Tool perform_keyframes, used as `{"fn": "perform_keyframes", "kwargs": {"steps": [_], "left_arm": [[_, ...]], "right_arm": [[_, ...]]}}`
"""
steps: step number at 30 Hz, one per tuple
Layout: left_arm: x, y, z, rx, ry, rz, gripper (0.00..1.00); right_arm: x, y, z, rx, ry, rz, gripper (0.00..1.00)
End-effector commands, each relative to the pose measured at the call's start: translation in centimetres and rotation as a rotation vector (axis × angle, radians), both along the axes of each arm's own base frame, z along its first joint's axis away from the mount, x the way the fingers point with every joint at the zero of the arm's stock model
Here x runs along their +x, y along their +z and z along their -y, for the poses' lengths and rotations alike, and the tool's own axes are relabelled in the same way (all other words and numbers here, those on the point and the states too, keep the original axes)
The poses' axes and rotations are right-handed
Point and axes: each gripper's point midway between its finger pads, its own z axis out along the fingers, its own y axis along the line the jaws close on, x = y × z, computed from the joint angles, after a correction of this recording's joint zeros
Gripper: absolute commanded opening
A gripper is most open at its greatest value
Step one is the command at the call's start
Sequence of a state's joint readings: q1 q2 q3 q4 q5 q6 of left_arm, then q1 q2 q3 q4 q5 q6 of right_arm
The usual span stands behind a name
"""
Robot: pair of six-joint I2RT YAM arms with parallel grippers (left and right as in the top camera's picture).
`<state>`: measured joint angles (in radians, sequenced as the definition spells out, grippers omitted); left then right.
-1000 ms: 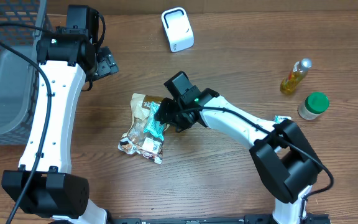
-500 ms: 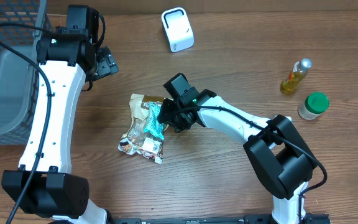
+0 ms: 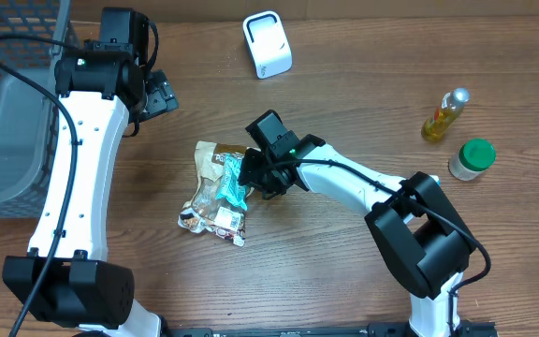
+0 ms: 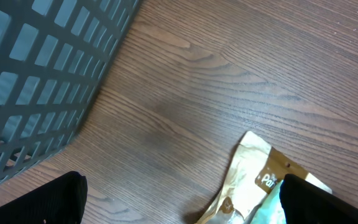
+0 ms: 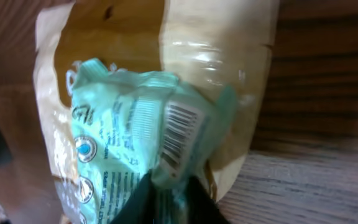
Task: Scan the item barcode
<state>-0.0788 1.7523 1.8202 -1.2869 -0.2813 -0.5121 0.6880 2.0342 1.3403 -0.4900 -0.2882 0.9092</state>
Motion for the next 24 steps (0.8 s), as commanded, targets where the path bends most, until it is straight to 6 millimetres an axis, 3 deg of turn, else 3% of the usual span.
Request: {"fn": "perform_keyframes", "kwargs": {"steps": [1, 6, 10, 11, 15, 24], "left_arm": [[0.2, 1.2, 0.3, 0.017, -0.025, 0.03, 1.0], [0.2, 1.2, 0.3, 0.017, -0.025, 0.03, 0.99], [0.2, 1.2, 0.3, 0.017, -0.025, 0.03, 0.99], [0.2, 1.2, 0.3, 0.017, -0.025, 0.03, 1.0], [0.2, 1.2, 0.3, 0.017, -0.025, 0.03, 1.0], [0.2, 1.2, 0.3, 0.016, -0.025, 0.03, 0.99]], "right_arm": [[-0.3, -1.2, 0.1, -0.026, 0.0, -0.018, 0.04], [-0.4, -0.8, 0.0, -0.015, 0.026, -0.011, 0.04], [0.3, 2.2, 0.4, 0.002, 0.111, 0.093, 0.04], [0.5, 3.5, 1.2, -0.005, 0.142, 0.127, 0.04], [0.6, 4.7, 3.1, -0.035, 0.204, 0.161, 0.04], [0.8, 4.0, 8.8, -0.09, 0.259, 0.091, 0.04]]}}
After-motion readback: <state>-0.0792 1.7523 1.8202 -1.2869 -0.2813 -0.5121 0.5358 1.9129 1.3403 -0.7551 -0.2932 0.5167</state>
